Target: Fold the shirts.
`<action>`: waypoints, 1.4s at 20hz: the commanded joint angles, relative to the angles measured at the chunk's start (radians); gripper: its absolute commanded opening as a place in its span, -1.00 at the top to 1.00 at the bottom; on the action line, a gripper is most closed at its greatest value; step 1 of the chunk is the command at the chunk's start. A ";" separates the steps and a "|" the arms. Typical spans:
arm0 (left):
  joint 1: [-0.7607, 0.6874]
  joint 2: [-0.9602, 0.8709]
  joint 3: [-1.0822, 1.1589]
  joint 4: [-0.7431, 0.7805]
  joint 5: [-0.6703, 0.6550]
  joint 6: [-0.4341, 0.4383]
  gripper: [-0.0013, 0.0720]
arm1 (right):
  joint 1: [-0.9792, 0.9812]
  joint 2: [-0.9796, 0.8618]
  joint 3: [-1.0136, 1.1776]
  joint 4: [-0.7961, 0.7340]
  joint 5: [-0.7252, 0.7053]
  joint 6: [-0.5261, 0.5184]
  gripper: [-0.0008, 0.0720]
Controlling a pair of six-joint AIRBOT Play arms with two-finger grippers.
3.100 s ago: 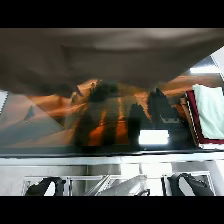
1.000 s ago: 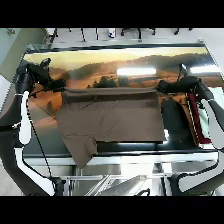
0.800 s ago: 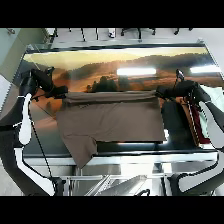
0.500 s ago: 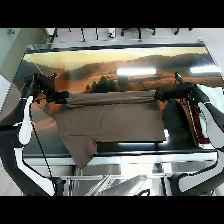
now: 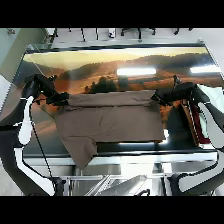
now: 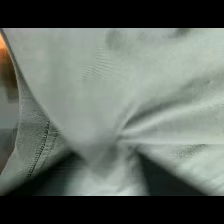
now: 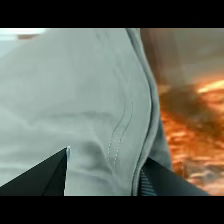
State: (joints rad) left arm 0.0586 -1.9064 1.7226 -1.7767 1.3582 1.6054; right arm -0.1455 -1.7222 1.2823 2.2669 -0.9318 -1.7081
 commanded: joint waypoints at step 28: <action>0.108 0.949 -1.388 -0.385 -0.306 0.009 -0.97 | -0.348 0.330 -0.474 -0.029 -0.336 -0.258 -0.61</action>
State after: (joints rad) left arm 0.2173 -0.9245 0.3454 -2.1033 1.1595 1.6054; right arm -0.5198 -1.3602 0.8104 2.2272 -1.2682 -1.9511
